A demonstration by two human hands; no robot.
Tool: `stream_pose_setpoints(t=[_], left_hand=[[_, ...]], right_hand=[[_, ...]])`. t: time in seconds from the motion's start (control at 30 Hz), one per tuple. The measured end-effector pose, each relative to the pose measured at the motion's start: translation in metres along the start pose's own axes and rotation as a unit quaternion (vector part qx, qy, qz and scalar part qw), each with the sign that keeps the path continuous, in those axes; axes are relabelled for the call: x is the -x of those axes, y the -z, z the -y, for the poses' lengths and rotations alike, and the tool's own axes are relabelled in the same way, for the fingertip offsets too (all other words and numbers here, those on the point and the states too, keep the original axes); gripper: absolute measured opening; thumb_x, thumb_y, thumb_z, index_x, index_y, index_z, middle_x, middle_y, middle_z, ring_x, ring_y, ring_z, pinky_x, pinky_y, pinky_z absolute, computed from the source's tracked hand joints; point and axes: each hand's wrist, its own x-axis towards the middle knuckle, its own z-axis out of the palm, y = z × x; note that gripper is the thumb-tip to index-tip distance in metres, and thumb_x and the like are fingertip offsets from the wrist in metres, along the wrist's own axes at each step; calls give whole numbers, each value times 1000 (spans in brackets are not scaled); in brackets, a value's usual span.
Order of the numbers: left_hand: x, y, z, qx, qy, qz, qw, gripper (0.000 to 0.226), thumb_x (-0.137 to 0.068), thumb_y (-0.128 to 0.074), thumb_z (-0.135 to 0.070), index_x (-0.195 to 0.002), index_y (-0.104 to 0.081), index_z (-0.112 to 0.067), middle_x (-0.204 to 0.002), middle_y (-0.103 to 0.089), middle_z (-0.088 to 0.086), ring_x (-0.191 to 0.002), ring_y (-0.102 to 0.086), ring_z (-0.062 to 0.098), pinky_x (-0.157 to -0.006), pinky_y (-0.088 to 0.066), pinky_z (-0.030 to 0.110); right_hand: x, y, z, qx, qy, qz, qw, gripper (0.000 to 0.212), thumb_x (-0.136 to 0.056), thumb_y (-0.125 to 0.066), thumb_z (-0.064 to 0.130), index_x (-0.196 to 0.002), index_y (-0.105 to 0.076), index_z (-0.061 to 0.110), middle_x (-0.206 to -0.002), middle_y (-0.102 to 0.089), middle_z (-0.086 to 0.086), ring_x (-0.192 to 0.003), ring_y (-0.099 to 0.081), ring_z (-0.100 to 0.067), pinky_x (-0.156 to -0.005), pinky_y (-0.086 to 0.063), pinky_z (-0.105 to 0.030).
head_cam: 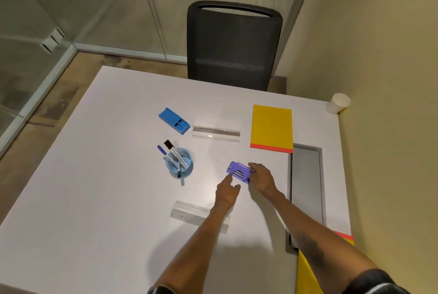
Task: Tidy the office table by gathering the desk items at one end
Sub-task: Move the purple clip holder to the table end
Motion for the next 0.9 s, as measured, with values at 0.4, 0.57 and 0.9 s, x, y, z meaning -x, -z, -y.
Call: stream_pose_setpoints(t=[0.4,0.57,0.9], left_hand=[[-24,6,14,62,-26,-27,997,47,-95,-50,-5,-142,-52,-11,-141,-59,6,-132,-55,18,-109,-43,28],[-21,5,14,81,-21,-37,996,47,-94,-51,-4,-140,-54,-12,-140,-60,5,-129,-57,17,-108,-44,28],[4,-28,-10,34,-12,4,999,50,-93,-49,-9,-144,-50,-10,-146,-54,7,-137,-51,19,-111,-41,30]], right_hand=[[-31,-16,15,46,-10,-6,999,35,-94,-51,4,-127,-63,4,-128,-65,-14,-119,-58,-31,-102,-44,-34],[-30,-13,12,-7,-46,-10,999,29,-93,-55,5,-119,-69,3,-122,-69,-14,-112,-64,-30,-98,-50,-36],[4,13,-26,-163,-117,-43,979,28,-87,-60,0,-113,-72,0,-110,-73,-19,-94,-66,-29,-93,-53,-41]])
